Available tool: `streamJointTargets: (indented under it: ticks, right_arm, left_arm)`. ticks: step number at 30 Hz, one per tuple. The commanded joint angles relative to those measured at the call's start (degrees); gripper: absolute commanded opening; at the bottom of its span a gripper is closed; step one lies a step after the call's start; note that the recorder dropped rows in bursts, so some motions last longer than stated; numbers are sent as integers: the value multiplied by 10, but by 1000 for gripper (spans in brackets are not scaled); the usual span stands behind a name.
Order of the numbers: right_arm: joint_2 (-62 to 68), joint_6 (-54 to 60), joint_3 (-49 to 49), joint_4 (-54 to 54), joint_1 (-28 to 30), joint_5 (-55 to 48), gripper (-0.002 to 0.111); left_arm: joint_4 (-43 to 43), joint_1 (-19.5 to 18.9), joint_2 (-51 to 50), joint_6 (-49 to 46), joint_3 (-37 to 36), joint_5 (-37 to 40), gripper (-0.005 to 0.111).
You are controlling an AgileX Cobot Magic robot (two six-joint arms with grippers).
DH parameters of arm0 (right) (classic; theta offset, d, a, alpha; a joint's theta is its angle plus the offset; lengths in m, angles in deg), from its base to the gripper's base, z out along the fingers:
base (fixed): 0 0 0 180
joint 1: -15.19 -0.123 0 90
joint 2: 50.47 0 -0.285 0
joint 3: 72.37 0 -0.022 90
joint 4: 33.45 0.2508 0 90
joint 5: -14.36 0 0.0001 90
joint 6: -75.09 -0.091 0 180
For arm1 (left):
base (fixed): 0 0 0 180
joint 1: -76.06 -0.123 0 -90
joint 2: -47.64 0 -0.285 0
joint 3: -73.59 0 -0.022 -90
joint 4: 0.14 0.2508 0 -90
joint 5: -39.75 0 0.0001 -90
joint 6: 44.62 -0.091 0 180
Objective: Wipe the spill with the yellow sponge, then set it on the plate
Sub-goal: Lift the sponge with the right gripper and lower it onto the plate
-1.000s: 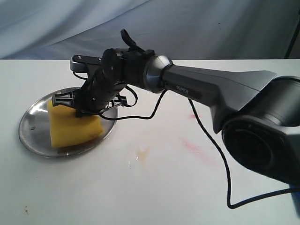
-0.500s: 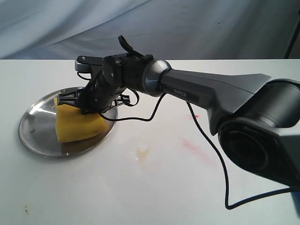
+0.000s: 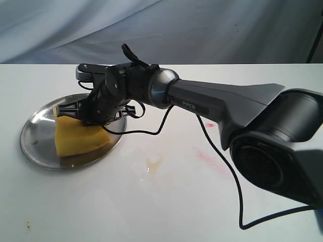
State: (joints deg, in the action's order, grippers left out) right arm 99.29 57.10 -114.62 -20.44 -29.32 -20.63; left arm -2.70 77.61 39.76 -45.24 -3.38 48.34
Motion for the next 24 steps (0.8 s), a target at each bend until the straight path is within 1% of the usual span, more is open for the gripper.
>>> streamJointTargets:
  ticks: [1,5,8,18,24]
  right_arm:
    - [-11,-1,-3,-8,-1,8,0]
    - [-17,-1,-3,-48,-1,18,0]
    - [-16,-1,-3,-76,-3,-5,0]
    - [10,-3,-3,-102,0,-65,0]
    - [17,-5,-3,-102,0,-65,0]
  left_arm:
    - [0,0,1,1,-3,-2,1]
    - [0,0,1,1,-3,-2,1]
    - [0,0,1,1,-3,-2,1]
    - [0,0,1,0,-3,-2,1]
    - [0,0,1,0,-3,-2,1]
